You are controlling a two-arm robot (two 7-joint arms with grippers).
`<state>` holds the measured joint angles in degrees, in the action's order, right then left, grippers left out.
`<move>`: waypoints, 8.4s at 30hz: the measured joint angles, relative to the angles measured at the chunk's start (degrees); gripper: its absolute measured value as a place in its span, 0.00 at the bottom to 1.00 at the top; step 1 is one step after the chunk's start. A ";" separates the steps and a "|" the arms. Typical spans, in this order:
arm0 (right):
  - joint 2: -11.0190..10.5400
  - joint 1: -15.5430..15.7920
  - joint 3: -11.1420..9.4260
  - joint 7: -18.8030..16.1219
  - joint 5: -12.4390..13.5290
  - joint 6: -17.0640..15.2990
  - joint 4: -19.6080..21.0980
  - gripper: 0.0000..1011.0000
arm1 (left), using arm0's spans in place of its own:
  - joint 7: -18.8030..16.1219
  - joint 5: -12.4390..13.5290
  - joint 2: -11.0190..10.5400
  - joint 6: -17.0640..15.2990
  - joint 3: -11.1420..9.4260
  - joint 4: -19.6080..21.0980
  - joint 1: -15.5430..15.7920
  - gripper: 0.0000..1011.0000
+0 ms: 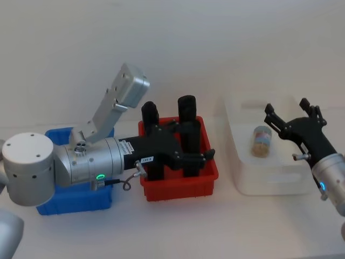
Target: Pick the cotton swabs from the blue box and place them into the white box.
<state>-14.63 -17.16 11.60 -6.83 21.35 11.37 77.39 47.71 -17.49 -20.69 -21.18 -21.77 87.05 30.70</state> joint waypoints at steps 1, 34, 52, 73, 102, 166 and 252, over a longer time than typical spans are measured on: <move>-0.24 0.91 0.07 0.15 -0.23 -0.60 1.17 0.99 | -0.54 0.07 -0.01 0.26 -0.06 0.07 -0.21 0.99; -4.64 17.50 1.35 2.97 -4.75 -12.99 23.21 0.99 | -25.83 3.36 -0.68 11.19 -2.40 3.46 -9.42 0.99; -4.71 18.00 1.34 3.03 -4.89 -13.34 23.85 0.99 | -38.97 5.05 -1.02 16.89 -3.58 5.16 -14.22 0.99; -4.71 18.00 1.33 3.00 -4.89 -13.32 23.83 0.99 | -47.08 6.05 -1.22 20.41 -4.29 6.19 -17.14 0.99; -1.77 9.92 1.86 -5.30 -8.12 -13.40 13.69 0.99 | -47.09 6.00 -1.21 20.38 -4.25 6.12 -17.11 0.99; 16.74 -37.17 6.42 -29.61 -14.05 13.59 -64.56 0.57 | -47.09 6.01 -1.21 20.39 -4.25 6.13 -17.11 0.99; 1.42 -4.13 -2.67 -3.18 -10.60 -18.32 3.50 0.99 | -47.09 6.01 -1.21 20.38 -4.26 6.13 -17.12 0.99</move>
<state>-13.20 -21.29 8.94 -10.00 10.75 -6.95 80.90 0.62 -11.48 -21.89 -0.79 -26.03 93.18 13.58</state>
